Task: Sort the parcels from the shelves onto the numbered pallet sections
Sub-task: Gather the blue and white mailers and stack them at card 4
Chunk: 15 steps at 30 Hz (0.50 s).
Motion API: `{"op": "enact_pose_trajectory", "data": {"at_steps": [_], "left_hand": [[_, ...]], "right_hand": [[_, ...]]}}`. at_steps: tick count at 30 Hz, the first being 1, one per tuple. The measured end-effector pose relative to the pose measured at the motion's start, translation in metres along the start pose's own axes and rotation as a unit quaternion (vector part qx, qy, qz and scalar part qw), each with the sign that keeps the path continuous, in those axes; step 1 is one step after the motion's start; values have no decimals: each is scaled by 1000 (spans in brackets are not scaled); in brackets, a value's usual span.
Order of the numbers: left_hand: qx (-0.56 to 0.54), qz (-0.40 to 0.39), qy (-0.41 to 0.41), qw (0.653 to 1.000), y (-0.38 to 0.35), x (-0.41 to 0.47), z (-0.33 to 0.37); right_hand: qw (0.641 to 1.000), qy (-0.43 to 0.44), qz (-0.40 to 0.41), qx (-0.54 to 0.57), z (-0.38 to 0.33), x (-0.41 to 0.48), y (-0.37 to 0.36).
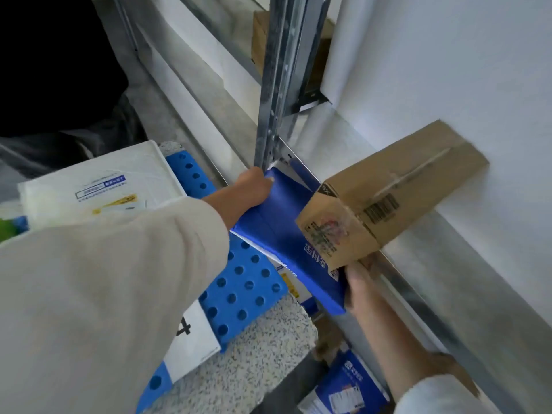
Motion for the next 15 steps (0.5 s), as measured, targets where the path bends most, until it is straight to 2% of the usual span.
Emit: {"op": "enact_pose_trajectory", "data": {"at_steps": [5, 15], "left_hand": [[-16, 19, -11, 1000, 10, -32, -11], [-7, 34, 23, 999, -4, -118, -37]], "right_hand": [[996, -32, -67, 57, 27, -23, -1], [992, -18, -109, 66, 61, -97, 25]]}}
Point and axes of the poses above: each hand's wrist, its own x-axis towards the middle knuckle, its own y-axis out of the back of the hand, z = x × y, the point moved 6 cm from there along x, towards the middle knuckle, and after that the axes turned 10 degrees about x, right-handed, at the moved point
